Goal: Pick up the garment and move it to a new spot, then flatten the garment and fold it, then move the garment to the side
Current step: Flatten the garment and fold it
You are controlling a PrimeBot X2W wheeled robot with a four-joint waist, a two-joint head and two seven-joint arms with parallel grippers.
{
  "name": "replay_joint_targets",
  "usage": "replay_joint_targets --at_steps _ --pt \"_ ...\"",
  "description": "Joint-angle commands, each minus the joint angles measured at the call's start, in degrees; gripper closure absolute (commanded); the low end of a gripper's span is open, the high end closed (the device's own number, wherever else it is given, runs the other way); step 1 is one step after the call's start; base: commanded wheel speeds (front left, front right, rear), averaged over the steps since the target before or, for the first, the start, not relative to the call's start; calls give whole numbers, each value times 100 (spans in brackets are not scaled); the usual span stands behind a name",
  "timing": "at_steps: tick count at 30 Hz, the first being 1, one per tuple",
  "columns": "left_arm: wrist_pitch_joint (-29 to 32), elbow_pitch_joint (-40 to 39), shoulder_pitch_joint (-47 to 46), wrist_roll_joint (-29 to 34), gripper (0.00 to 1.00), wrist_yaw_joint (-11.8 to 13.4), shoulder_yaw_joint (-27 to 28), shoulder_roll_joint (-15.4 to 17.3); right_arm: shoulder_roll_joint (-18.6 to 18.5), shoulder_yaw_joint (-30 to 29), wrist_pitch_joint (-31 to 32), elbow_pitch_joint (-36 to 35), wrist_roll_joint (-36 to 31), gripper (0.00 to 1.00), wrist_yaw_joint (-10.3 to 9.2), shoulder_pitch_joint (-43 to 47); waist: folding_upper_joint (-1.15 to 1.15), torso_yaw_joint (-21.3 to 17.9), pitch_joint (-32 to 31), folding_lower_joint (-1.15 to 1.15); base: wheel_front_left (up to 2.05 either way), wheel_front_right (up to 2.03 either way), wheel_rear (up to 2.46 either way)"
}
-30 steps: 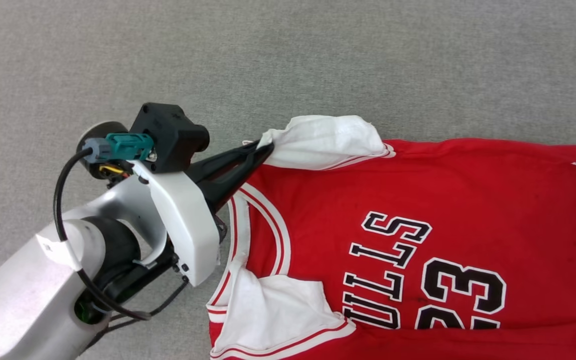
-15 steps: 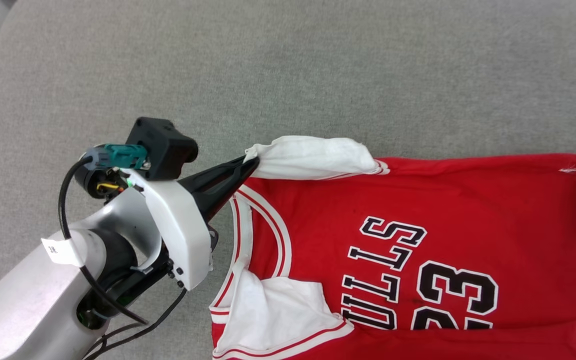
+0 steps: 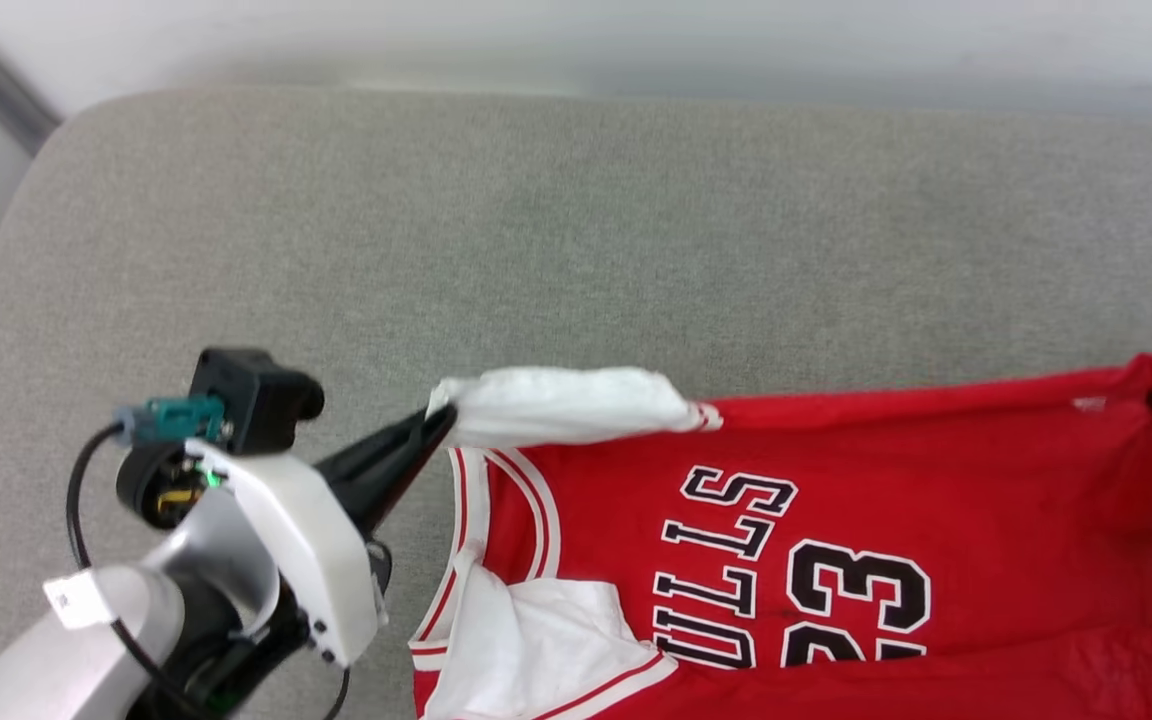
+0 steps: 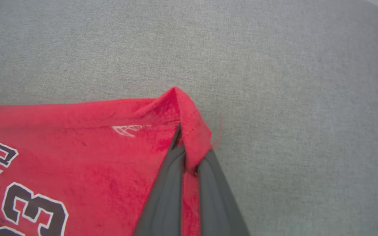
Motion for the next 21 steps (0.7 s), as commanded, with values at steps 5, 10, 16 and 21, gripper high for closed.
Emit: replay_joint_targets --at_steps 5,10,16,21 --pt "-157 -206 680 -123 100 261 39 160 172 -204 -90 -354 142 100 -3 694 0 -90 -275 0 0 0 0" --pt "-241 -244 1314 -203 100 474 -14 317 241 -240 -46 -662 238 100 -3 1381 0 -115 -383 0 0 0 0" --pt "-218 -102 1783 -155 100 530 -226 411 153 -127 2 -823 368 100 -2 2047 0 -108 -428 0 0 0 0" --pt "-164 181 1884 -133 100 439 -429 329 -19 73 -51 -731 378 100 -3 2298 0 -88 -383 0 0 0 0"
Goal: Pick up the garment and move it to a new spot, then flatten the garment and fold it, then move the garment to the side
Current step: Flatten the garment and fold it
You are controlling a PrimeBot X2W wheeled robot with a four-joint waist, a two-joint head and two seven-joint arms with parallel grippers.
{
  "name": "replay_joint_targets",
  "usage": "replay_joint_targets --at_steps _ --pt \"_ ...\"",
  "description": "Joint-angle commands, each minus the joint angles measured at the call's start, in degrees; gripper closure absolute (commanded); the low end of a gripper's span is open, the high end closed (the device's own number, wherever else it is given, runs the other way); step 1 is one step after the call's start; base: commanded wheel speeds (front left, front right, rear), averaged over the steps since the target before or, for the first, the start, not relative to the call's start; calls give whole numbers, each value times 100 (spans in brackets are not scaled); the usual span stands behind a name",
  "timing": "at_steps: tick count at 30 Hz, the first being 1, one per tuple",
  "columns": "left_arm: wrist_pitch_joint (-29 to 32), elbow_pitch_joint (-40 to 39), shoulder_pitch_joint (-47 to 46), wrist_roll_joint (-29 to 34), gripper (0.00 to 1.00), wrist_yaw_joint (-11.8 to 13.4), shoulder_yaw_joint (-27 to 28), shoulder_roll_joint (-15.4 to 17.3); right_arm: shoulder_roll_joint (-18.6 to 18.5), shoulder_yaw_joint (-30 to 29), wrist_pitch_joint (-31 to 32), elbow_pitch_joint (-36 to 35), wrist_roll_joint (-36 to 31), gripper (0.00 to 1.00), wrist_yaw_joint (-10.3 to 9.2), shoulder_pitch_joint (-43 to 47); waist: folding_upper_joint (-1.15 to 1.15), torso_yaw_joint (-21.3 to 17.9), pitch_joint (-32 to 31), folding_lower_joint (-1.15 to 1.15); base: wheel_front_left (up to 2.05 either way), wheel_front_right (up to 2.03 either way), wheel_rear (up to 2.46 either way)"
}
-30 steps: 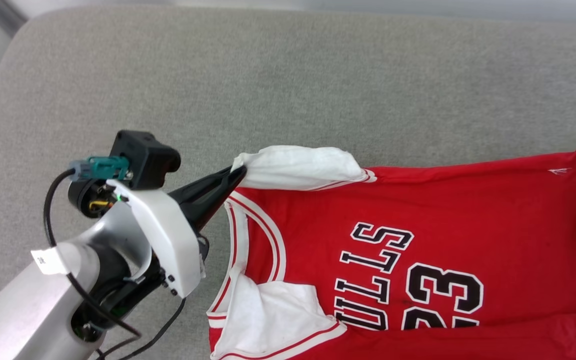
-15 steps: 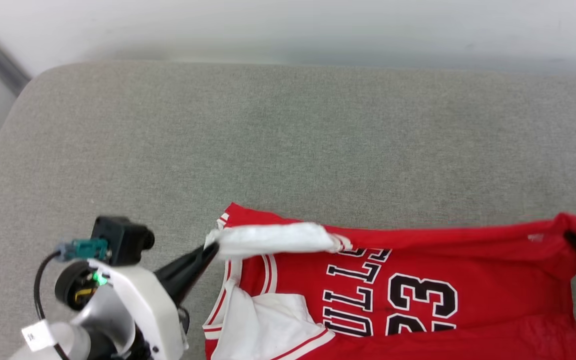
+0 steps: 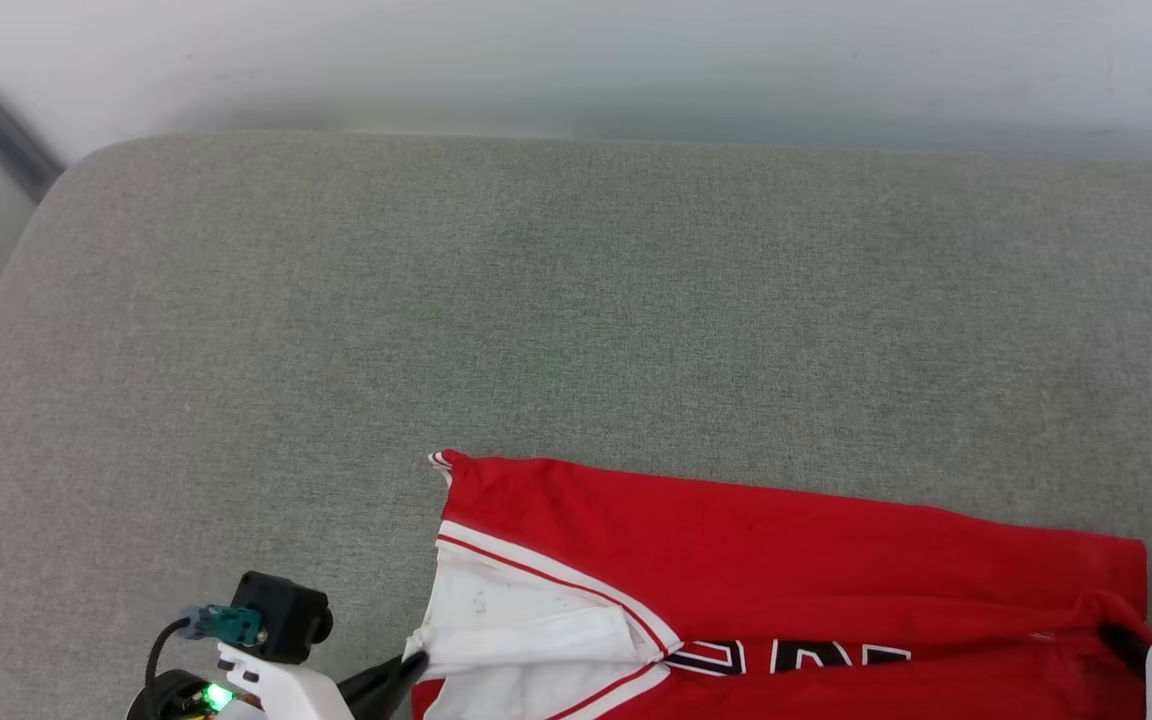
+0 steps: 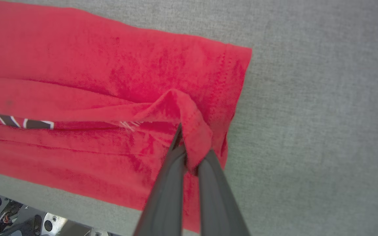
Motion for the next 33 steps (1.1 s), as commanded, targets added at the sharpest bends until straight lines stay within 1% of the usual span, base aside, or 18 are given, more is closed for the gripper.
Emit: replay_joint_targets --at_steps 1,6,12,17,18,19,21,22,23,27,30,32,33 --pt "28 83 14 61 100 -26 -25 -25 -63 45 -42 47 12 100 -4 54 0 5 22 0 0 0 0" --pt "58 486 -146 246 100 -149 -248 -155 -354 409 -222 225 -89 100 -4 58 0 18 78 0 0 0 0" --pt "-57 885 -309 510 100 -294 -452 -331 -486 651 -361 438 12 100 -5 -83 0 20 142 0 0 0 0" --pt "-124 1232 -399 715 100 -404 -604 -411 -494 854 -492 577 80 100 -4 -156 0 8 191 0 0 0 0" --pt "-142 1300 -413 739 88 -423 -622 -427 -496 888 -522 607 88 100 -4 -172 0 4 194 0 0 0 0" --pt "-156 1357 -425 762 62 -442 -645 -449 -502 920 -532 633 104 100 -4 -188 0 0 197 0 0 0 0" --pt "-184 1464 -446 767 0 -461 -675 -501 -496 970 -549 698 163 100 -4 -211 0 -3 186 0 0 0 0" --pt "-195 1509 -445 771 0 -484 -689 -519 -492 983 -574 719 175 70 -4 -235 0 -5 163 0 0 0 0" --pt "-214 1550 -444 770 0 -498 -694 -546 -476 967 -609 737 205 0 -4 -262 0 -6 134 0 0 0 0" --pt "-427 1634 -417 730 0 -450 -598 -604 -430 958 -678 722 332 0 -4 -319 0 -29 -52 0 0 0 0" --pt "-715 1550 -377 692 0 -397 -446 -659 -415 848 -755 675 477 0 -4 -310 0 -37 -188 0 0 0 0" --pt "-1150 1427 -464 856 0 -379 -285 -666 -410 777 -801 600 550 0 -4 -270 0 -32 -262 0 0 0 0" --pt "-1397 1407 -468 888 0 -316 -180 -686 -372 709 -810 547 603 0 -4 -252 0 -32 -297 0 0 0 0"
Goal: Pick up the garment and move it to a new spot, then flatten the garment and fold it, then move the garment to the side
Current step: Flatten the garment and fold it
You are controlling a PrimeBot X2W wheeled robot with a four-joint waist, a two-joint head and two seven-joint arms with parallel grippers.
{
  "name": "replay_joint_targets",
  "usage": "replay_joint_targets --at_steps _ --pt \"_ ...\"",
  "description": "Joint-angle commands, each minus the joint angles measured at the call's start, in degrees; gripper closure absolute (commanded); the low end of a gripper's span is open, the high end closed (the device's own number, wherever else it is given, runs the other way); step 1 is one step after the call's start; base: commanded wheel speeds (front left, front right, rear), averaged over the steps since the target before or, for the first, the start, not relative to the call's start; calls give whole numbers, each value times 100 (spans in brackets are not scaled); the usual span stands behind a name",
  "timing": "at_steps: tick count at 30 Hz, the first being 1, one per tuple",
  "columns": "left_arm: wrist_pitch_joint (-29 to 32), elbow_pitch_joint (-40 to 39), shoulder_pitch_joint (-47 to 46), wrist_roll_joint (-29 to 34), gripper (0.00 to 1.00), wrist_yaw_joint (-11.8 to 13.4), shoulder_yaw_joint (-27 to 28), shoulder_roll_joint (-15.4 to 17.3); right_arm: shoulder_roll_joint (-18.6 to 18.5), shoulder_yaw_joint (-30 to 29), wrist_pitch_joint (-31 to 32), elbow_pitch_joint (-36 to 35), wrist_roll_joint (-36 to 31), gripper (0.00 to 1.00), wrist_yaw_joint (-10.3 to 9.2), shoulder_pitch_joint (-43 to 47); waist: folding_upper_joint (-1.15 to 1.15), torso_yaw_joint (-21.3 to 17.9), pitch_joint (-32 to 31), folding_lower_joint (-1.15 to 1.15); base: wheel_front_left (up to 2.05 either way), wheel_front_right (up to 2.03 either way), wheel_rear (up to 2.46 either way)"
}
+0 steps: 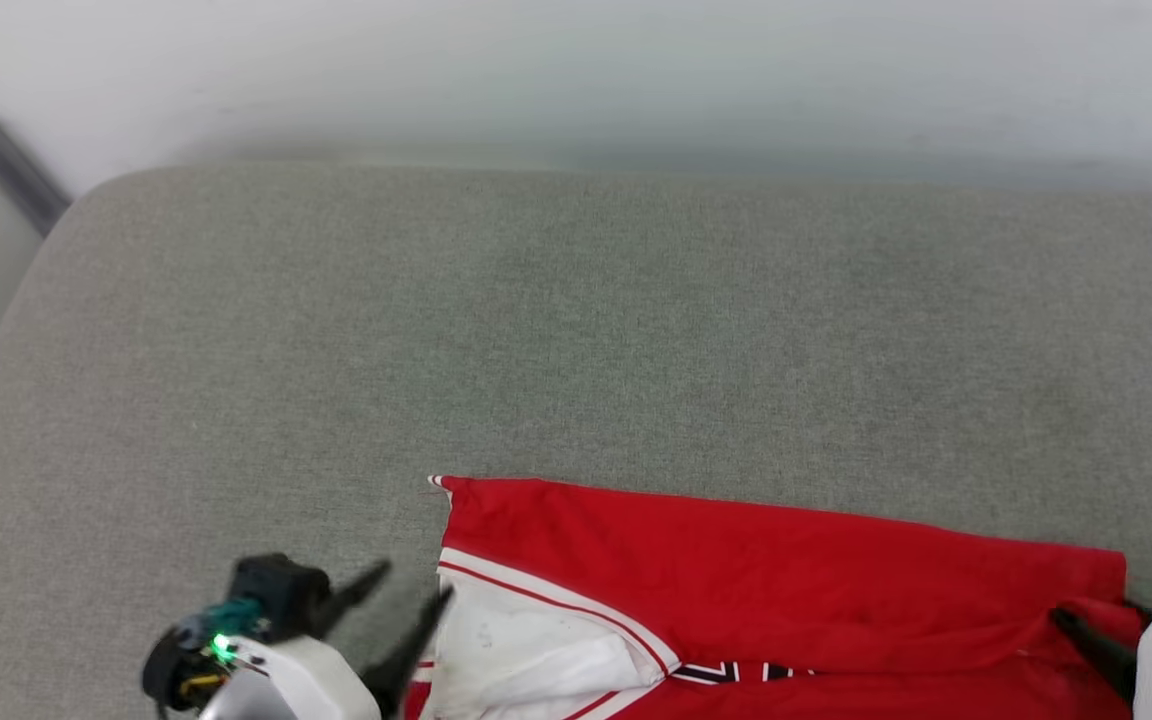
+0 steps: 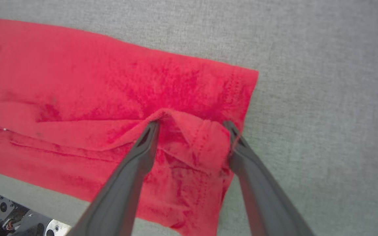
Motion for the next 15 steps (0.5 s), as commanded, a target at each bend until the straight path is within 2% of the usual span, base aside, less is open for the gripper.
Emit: replay_joint_targets --at_steps 1,4,9,13,15 --pt "-301 -22 -22 64 0 103 142 -26 93 -122 -34 -91 91 0 -2 31 0 -3 -78 0 0 0 0" --pt "-902 -93 50 213 0 234 362 -73 262 -430 4 -261 243 0 -2 115 0 -3 -157 0 0 0 0" --pt "-1677 -86 297 306 0 504 868 -206 592 -957 136 -430 121 0 -2 307 0 -8 -253 0 0 0 0" --pt "-1802 -310 590 668 0 706 1657 -567 1043 -1519 230 -416 -159 0 -2 421 0 22 -278 0 0 0 0" --pt "-1805 -534 840 1015 0 669 2155 -872 1261 -1768 277 -397 -289 0 -2 478 0 66 -268 0 0 0 0"
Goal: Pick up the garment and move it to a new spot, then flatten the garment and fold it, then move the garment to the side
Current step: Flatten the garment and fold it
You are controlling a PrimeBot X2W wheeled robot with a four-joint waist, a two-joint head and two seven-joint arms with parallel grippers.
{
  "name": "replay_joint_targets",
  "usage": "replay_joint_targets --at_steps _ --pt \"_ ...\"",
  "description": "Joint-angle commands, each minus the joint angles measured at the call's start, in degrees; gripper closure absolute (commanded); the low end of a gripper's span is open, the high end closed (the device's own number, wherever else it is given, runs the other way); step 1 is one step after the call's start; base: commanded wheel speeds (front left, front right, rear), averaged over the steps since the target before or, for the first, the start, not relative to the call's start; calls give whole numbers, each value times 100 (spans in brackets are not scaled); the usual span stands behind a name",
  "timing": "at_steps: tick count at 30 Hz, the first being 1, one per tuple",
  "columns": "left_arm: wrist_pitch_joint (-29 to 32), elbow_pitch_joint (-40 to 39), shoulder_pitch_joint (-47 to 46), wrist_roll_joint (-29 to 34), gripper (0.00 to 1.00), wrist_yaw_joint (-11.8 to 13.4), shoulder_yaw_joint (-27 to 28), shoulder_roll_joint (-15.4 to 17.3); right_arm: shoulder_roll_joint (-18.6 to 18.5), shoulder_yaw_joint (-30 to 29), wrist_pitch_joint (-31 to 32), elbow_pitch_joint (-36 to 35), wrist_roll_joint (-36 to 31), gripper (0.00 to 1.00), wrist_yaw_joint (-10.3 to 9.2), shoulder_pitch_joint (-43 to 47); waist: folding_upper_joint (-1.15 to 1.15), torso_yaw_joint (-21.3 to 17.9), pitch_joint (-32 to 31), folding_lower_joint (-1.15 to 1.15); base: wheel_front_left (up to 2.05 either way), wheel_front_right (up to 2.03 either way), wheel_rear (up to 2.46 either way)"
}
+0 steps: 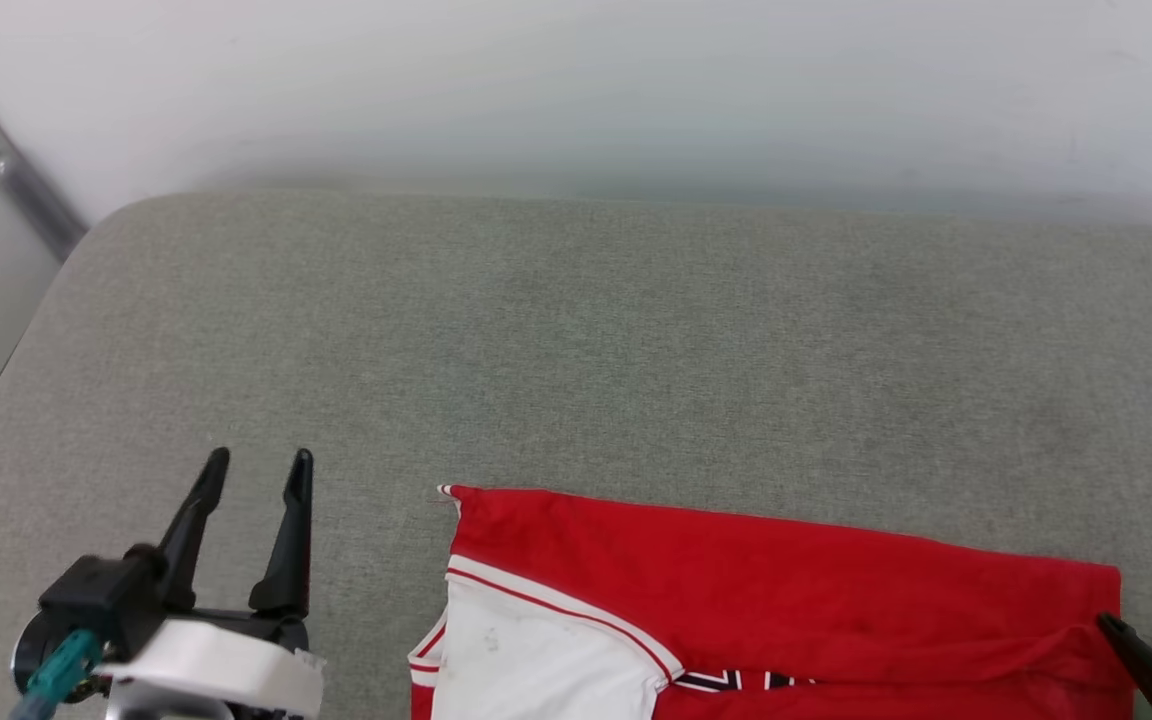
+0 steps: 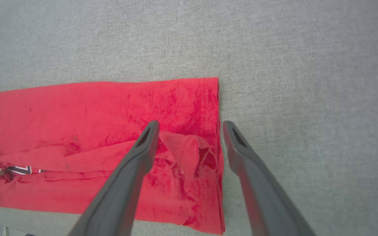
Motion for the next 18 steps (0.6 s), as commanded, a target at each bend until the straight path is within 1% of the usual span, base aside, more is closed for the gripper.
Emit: replay_joint_targets --at_steps 1,5,8,12,13,16,18 --pt "-31 -143 265 289 0 -78 305 -227 186 -191 36 29 -76 0 -2 96 0 49 13 0 0 0 0" --pt "-33 -443 590 1103 0 -369 998 -744 579 -579 97 133 -230 0 -2 196 0 129 40 0 0 0 0" --pt "-32 -523 764 1445 0 -674 1367 -1140 751 -771 54 298 -339 0 -2 215 0 186 71 0 0 0 0" --pt "-33 -442 832 1922 0 -1075 1623 -1494 875 -935 2 589 -472 0 -2 176 0 250 127 0 0 0 0" --pt "-33 -442 832 1922 0 -1075 1623 -1494 875 -935 2 589 -472 0 -2 176 0 250 127 0 0 0 0" --pt "-33 -377 831 2094 0 -1320 1804 -1767 926 -956 -58 820 -510 0 -2 129 0 293 186 0 0 0 0" --pt "-34 -334 812 2196 0 -1454 1887 -1931 984 -922 -60 950 -376 0 -2 112 0 328 243 0 0 0 0"
